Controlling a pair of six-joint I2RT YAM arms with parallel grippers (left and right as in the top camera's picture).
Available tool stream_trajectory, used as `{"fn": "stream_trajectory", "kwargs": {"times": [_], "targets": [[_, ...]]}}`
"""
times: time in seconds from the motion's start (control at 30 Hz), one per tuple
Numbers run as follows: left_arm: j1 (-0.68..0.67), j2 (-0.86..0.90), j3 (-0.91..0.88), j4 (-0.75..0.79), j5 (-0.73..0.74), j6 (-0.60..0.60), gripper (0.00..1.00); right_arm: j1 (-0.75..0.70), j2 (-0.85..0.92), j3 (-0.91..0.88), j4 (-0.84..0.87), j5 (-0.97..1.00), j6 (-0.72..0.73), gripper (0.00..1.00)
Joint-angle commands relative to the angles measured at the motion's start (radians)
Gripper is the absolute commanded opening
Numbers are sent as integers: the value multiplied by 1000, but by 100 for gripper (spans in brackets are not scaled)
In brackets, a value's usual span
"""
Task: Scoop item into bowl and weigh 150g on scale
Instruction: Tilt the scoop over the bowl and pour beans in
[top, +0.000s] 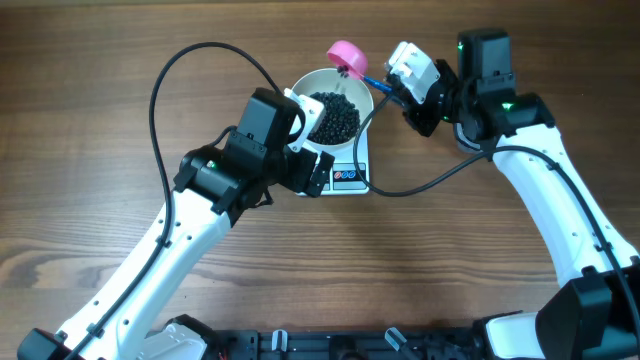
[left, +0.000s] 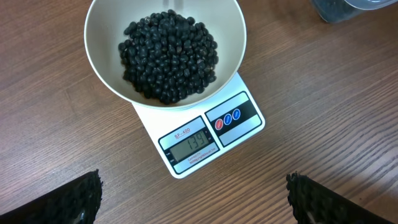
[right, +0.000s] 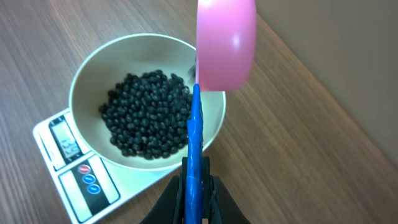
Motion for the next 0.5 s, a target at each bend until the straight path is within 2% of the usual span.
{"fn": "stream_trajectory", "kwargs": {"times": [0.0,0.3,0.4,0.47], "targets": [[-5,6,-6,0,14,15,100,2,-22,3,13,23,-38,4],[-5,6,-7,0,14,15,100,2,-22,3,8,-39,-31,4],[-5,6,-6,0,14,15,100,2,-23,3,8,-99,84,4],[-5,6,-6,0,14,15,100,2,-23,3,8,-166,215,4]]}}
